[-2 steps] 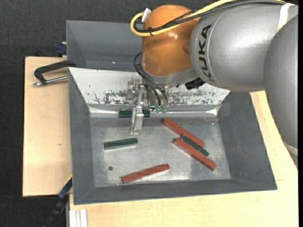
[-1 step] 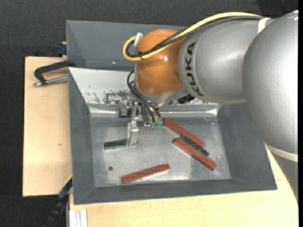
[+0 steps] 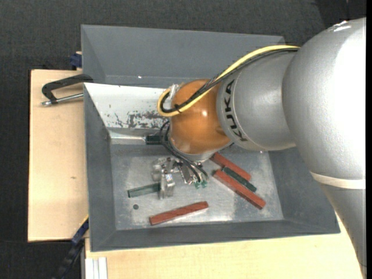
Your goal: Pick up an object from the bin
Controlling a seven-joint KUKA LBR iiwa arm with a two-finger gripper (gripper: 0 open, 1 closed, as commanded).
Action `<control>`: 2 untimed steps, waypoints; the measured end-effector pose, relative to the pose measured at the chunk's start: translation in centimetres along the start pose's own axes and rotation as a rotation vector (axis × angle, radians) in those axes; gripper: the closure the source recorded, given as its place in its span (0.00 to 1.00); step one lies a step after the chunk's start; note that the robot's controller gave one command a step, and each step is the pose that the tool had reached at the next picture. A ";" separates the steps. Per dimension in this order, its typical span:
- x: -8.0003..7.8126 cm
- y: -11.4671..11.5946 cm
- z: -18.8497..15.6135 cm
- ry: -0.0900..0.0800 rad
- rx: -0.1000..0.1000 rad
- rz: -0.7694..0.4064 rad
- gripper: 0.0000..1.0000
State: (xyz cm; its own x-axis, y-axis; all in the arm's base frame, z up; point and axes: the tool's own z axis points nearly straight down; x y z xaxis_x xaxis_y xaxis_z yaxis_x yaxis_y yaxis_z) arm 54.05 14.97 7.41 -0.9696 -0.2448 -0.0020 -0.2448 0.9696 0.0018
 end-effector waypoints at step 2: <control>0.6 1.9 -12.4 -0.003 0.000 -0.012 1.00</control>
Offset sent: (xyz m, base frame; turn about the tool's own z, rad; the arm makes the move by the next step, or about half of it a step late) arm -0.0114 0.0158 0.1232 -0.0125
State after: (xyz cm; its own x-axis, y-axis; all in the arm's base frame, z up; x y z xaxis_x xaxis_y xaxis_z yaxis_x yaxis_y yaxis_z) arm 53.03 16.63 19.85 -0.9666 -0.2562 -0.0050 -0.2562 0.9666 0.0013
